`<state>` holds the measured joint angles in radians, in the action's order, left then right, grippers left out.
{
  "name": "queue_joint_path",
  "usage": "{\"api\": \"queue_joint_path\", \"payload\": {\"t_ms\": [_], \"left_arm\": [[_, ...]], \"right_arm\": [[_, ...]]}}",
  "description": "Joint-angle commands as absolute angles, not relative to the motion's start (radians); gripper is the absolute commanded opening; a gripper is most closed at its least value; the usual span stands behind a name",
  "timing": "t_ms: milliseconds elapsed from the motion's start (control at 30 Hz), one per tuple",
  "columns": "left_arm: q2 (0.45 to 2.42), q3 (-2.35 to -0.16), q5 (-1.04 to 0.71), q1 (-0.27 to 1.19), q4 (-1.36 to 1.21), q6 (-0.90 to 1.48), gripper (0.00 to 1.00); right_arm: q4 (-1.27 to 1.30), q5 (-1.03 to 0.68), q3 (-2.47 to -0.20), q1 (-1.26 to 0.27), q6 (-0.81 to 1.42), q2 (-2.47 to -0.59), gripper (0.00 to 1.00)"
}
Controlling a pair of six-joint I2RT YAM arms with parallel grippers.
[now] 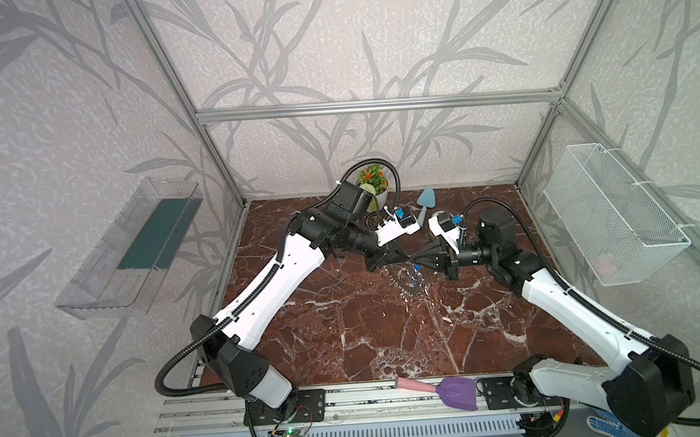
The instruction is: Put the keys on the keyring
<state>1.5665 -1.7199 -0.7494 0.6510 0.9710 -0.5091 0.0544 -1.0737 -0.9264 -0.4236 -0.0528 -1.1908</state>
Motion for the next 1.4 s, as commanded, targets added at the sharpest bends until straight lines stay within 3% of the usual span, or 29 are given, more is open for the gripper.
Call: {"api": "queue_joint_path", "payload": {"t_ms": [0, 267, 633, 867, 1367], "left_arm": [[1.58, -1.755, -0.75, 0.66, 0.993, -0.544, 0.03], [1.566, -1.725, -0.756, 0.667, 0.98, -0.523, 0.0], [1.461, -1.543, -0.729, 0.666, 0.693, -0.368, 0.0], [1.382, -1.404, -0.699, 0.666, 0.488, -0.255, 0.0], [1.217, -1.1, -0.669, 0.666, -0.003, 0.009, 0.0]], "right_arm": [[0.099, -1.103, -0.942, -0.431, -0.047, -1.189, 0.0], [0.1, -1.097, -0.945, -0.431, -0.043, -1.186, 0.0], [0.114, -1.086, -0.946, -0.43, -0.023, -1.18, 0.0], [0.116, -1.033, -0.947, -0.414, 0.008, -1.153, 0.2], [0.352, -0.963, -0.822, -0.319, 0.247, -1.078, 0.29]]}}
